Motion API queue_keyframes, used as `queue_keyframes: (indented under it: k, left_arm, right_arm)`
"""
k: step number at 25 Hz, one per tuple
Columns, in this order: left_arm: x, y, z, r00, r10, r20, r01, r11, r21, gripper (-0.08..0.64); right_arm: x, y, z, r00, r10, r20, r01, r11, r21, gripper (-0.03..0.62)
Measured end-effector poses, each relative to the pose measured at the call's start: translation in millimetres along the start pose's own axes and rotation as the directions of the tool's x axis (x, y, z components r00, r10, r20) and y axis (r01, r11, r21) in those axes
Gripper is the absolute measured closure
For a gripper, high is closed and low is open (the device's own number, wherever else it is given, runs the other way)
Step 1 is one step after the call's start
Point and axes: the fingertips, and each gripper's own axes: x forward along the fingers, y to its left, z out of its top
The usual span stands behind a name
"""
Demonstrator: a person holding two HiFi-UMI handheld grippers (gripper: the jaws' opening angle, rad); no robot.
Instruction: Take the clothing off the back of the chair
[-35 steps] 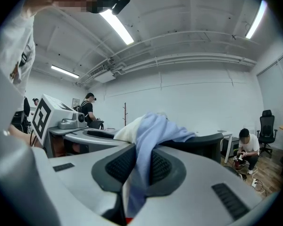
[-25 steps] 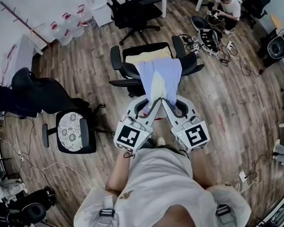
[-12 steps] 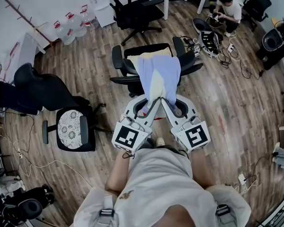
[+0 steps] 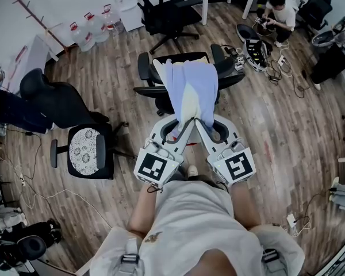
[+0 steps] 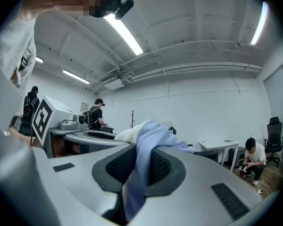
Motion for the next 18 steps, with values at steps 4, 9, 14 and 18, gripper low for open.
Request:
queue_keyframes:
  k: [4,9,14,18]
  left_arm:
    - [-5,-12,4,1.0,0.012,0.002,-0.012,1.0,0.011,0.479]
    - [-12,-22,8,1.0,0.031,0.007,-0.031,0.999,0.018,0.479]
    - [-20,-29,10,0.999,0.045,0.005,-0.045,0.998,0.035,0.479]
    - [-21,-33,14,0.999,0.051,0.019,-0.052,0.998,0.026,0.479]
  right_arm:
    - [-12,3,6,1.0,0.013,0.017,-0.013,1.0,-0.003,0.529]
    - [-22,10,9,0.999,0.033,0.031,-0.033,0.999,-0.003,0.529]
    - [-30,16,12,0.998,0.046,0.039,-0.046,0.999,-0.007,0.529]
    - [-33,15,18,0.999,0.036,0.028,-0.036,0.999,-0.008,0.529]
